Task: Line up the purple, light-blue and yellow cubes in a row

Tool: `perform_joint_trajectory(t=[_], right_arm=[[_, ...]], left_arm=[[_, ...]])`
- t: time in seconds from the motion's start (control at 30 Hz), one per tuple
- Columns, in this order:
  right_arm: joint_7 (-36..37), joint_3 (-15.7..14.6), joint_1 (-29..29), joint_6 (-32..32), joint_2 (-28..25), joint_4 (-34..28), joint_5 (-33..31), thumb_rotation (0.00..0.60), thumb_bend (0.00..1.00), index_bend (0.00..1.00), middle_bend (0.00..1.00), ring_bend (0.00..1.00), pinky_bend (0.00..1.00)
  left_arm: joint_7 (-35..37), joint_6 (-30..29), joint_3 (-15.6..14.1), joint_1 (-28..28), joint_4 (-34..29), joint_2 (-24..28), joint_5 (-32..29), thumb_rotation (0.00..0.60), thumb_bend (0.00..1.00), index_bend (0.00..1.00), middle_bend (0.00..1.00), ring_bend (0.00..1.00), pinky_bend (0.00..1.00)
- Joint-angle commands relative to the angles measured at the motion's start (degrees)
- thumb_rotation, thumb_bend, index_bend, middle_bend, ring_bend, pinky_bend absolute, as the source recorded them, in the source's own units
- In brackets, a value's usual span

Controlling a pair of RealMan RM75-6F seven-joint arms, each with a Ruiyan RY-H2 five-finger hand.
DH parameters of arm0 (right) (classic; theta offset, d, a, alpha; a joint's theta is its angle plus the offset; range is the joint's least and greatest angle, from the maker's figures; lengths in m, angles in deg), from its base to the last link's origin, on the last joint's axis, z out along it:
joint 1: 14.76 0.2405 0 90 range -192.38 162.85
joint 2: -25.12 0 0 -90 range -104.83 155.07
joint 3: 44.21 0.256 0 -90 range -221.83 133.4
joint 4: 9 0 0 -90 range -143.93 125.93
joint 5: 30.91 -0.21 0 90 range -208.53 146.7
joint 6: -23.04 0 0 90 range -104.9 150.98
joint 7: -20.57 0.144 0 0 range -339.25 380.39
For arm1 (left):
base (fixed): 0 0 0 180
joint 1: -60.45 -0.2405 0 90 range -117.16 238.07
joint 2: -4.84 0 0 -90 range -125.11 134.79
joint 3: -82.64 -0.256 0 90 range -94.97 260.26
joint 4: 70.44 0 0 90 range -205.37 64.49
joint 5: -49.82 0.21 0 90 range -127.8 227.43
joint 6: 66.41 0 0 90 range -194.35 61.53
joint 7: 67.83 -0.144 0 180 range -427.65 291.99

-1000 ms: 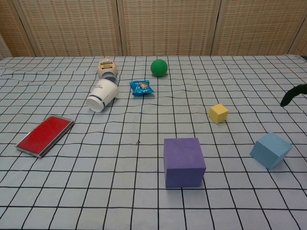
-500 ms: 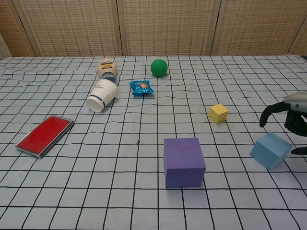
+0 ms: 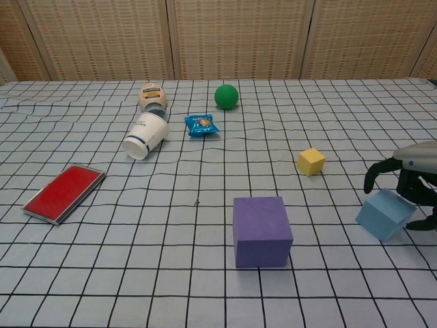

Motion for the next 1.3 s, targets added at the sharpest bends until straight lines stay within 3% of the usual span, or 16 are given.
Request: perform_joint_trajectory(t=[0.03, 0.3, 0.47, 0.97, 1.3], right_arm=[[0.22, -0.19, 0.09, 0.39, 0.35, 0.24, -0.02, 0.600, 0.12, 0.30, 0.81, 0.69, 0.84], [1.85, -0.20, -0.80, 3.92, 2.36, 0.92, 1.63, 0.600, 0.12, 0.49, 0.82, 0.70, 0.85], [2.07, -0.22, -1.10, 5.45, 3.17, 0.78, 2.16, 0.600, 0.12, 0.54, 0.82, 0.70, 0.85], [-1.40, 1.59, 0.49, 7.64, 4.83, -5.15, -3.53, 0.600, 0.12, 0.57, 0.83, 0.71, 0.86], [-6.11, 1.83, 0.70, 13.43, 8.44, -12.63, -11.08, 0.600, 0.12, 0.57, 0.83, 0.71, 0.86]], left_arm=[[0.11, 0.08, -0.01, 0.04, 0.02, 0.02, 0.05, 0.600, 0.57, 0.41, 0.38, 0.28, 0.40], [0.42, 0.13, -0.07, 0.04, -0.08, 0.19, 0.20, 0.600, 0.57, 0.42, 0.38, 0.28, 0.40], [0.83, 0.07, -0.09, 0.05, -0.05, 0.27, 0.39, 0.600, 0.57, 0.42, 0.38, 0.28, 0.40], [1.55, -0.07, -0.43, 0.10, -0.26, 0.56, 1.27, 0.600, 0.57, 0.42, 0.39, 0.28, 0.40], [2.68, -0.90, -1.06, 0.03, -0.66, 1.12, 3.05, 0.600, 0.57, 0.43, 0.40, 0.28, 0.40]])
